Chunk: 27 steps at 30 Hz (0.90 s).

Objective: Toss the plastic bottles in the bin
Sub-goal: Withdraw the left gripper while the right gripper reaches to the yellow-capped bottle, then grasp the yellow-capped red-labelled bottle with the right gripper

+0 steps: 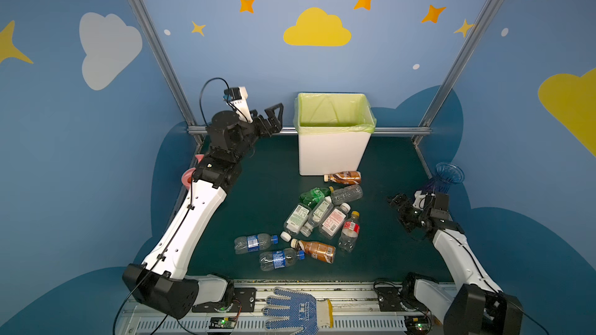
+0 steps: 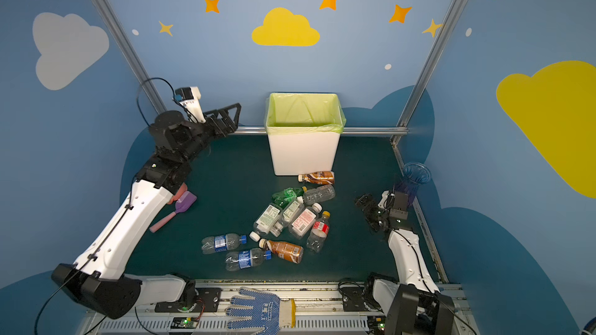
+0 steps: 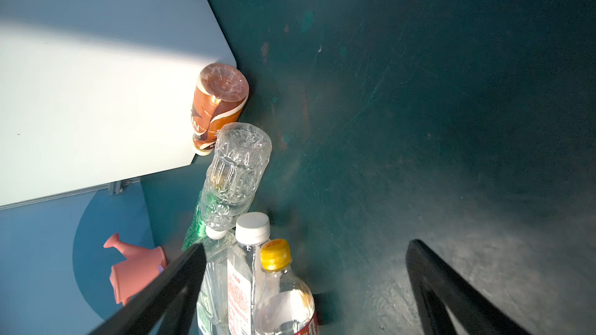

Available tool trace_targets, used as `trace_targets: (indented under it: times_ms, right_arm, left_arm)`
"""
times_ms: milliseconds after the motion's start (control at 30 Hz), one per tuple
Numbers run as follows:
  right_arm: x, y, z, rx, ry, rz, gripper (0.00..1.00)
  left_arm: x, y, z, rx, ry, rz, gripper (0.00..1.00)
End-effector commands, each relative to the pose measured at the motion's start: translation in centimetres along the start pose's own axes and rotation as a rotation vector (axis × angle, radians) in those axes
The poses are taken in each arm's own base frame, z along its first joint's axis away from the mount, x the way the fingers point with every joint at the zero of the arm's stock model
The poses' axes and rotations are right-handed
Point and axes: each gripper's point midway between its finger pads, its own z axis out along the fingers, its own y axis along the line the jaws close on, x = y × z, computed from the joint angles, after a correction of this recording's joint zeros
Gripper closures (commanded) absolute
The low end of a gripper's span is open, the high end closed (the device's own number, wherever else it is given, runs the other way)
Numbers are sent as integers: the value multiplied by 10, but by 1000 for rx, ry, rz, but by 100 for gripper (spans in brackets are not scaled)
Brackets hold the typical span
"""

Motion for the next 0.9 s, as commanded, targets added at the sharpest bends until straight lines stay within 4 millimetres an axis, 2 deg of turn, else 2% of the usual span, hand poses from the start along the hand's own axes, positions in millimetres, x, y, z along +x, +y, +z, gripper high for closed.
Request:
trace_targets:
  times_ms: [0,67,167,333,433,567,867]
  right_arm:
    - [-6,22,2,-55,12,-3,5]
    - [-3,26,6,-56,26,-12,5]
    - [11,29,11,-44,72,-27,5]
    - [63,26,14,3,208,-106,9]
    - [92,20,15,29,274,-141,13]
    - [117,17,16,41,316,-189,14]
    - [147,15,35,105,420,-276,16]
  left_arm:
    - [78,58,0,-166,200,1,0]
    - [108,74,-11,-209,281,15,0]
    - [142,94,-27,-268,373,28,0]
    - [174,119,-46,-354,415,12,0]
    - [183,127,-50,-375,408,-21,0]
    - [190,130,-46,-383,414,-56,0]
    - [200,133,-44,-411,473,-86,0]
